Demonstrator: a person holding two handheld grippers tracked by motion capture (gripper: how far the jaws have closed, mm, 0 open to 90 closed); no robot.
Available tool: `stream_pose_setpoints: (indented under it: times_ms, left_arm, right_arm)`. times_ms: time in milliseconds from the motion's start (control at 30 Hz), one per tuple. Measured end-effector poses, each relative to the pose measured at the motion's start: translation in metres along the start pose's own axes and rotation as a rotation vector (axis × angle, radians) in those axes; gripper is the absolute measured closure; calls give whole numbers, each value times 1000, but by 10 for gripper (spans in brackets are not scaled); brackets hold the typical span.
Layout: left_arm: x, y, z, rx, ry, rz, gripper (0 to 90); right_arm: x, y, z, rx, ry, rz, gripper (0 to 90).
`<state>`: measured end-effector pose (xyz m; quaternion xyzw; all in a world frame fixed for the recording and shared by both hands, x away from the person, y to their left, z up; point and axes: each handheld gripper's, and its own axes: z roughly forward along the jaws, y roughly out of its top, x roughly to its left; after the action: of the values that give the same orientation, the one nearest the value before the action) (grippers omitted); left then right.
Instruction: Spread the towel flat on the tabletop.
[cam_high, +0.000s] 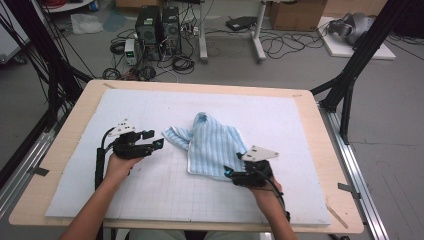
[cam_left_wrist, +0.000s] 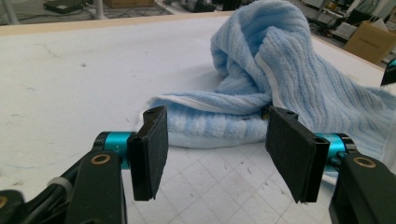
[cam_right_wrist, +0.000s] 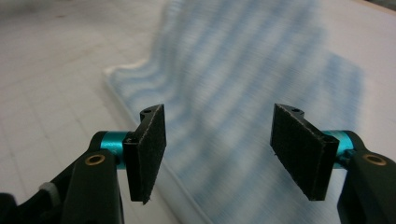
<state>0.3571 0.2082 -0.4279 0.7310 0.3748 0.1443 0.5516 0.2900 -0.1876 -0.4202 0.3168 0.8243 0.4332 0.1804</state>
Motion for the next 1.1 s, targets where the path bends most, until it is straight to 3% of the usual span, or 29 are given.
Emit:
stream_pose_setpoints:
  times_ms: [200,233,267,300,333,367,400,467,567,667,733,767,933,967,1100]
  left_arm:
    - [4,0,-4,-15,18,-13,400]
    - [5,0,-4,-16,19,-16,400]
    - [5,0,-5,-17,21,-18,400]
    - [6,0,-5,-19,23,-21,400]
    - [7,0,-5,-19,26,-23,401]
    - [7,0,-5,-17,26,-23,401]
    - [7,0,-5,-17,29,-24,402]
    - [8,0,-5,-17,31,-25,403]
    - [8,0,-6,-17,33,-27,405]
    - [9,0,-6,-19,35,-25,406]
    - [9,0,-6,-14,35,-24,407]
    - [8,-1,-5,-12,36,-24,407]
    - [8,-1,-5,-7,35,-24,408]
    - [8,-1,-5,-7,34,-24,408]
    - [9,-1,-5,-11,35,-25,411]
  right_arm:
    - [38,14,50,50,134,-125,415]
    - [46,14,61,84,153,-180,513]
    - [46,14,61,84,153,-180,513]
    - [47,13,67,119,175,-194,705]
    - [46,14,66,124,167,-196,804]
    - [46,14,66,124,167,-196,804]
    - [44,14,64,125,135,-210,829]
    - [34,16,57,109,106,-163,844]
    - [12,18,39,35,34,-63,845]
    - [-14,17,15,-28,-70,56,845]
    - [-25,14,6,-37,-125,90,845]
    - [-36,9,-2,-36,-159,145,844]
    - [-47,4,-11,-45,-225,181,842]
    - [-49,2,-12,-19,-268,170,840]
    - [-57,-4,-17,5,-316,185,836]
